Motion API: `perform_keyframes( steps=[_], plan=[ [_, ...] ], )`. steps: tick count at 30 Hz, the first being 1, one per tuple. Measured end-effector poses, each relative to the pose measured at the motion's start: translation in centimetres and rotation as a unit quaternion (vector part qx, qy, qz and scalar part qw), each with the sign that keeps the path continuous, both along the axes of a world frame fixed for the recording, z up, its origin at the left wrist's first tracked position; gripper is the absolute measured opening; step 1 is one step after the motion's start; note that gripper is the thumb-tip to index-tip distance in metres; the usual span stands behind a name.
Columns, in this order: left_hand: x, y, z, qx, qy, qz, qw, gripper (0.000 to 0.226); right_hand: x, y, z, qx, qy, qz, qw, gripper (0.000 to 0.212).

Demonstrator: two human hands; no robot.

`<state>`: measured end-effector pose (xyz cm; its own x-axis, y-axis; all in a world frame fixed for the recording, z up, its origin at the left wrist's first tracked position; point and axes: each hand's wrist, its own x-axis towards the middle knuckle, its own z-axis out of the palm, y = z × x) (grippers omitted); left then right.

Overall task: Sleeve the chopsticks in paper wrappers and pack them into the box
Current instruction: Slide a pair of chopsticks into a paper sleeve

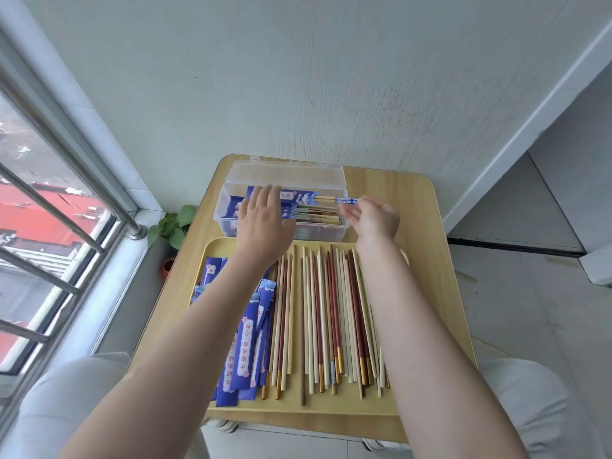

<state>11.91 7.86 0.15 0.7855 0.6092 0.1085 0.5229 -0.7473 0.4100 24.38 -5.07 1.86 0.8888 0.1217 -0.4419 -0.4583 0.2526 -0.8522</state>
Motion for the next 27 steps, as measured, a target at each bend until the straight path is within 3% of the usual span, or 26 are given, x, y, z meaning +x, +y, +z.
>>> perform_keyframes(
  steps=[4,6,9,12,14,17,20,23,27],
  plan=[
    [-0.4,0.0,-1.8,-0.012,0.081,-0.008,0.997,0.065,-1.4,2.3,-0.6,-0.093,-0.016,0.061,0.994,0.01],
    [-0.5,0.0,-2.3,-0.005,0.1,-0.004,0.995,0.062,-1.6,2.8,-1.3,-0.188,-0.072,0.091,0.975,0.009],
    [-0.4,0.1,-2.5,0.024,0.11,-0.006,0.994,0.061,-0.9,2.6,-1.9,-0.355,-0.213,0.137,0.9,0.017],
    [-0.3,0.0,-2.6,0.042,0.122,-0.001,0.992,0.059,-0.6,2.3,-2.0,-0.459,-0.292,0.193,0.817,0.025],
    [-0.2,-0.1,-2.6,0.045,0.131,0.0,0.99,0.058,-0.6,2.2,-1.5,-0.471,-0.329,0.209,0.792,0.025],
    [0.0,0.1,-2.4,0.031,0.134,-0.004,0.991,0.059,-0.7,1.5,-0.6,-0.453,-0.357,0.199,0.792,0.027],
    [-0.4,-0.2,-1.7,0.004,0.05,0.008,0.999,0.05,-1.7,0.4,-0.1,-0.431,-0.356,0.21,0.802,0.021],
    [-2.2,-1.1,-1.0,-0.007,-0.046,0.075,0.996,0.026,-4.4,-0.7,-0.3,-0.408,-0.351,0.309,0.784,0.016],
    [-5.1,-1.9,-1.6,-0.085,0.112,0.123,0.982,0.023,-9.3,-0.7,-2.4,-0.418,-0.26,0.505,0.709,0.023]
  ],
)
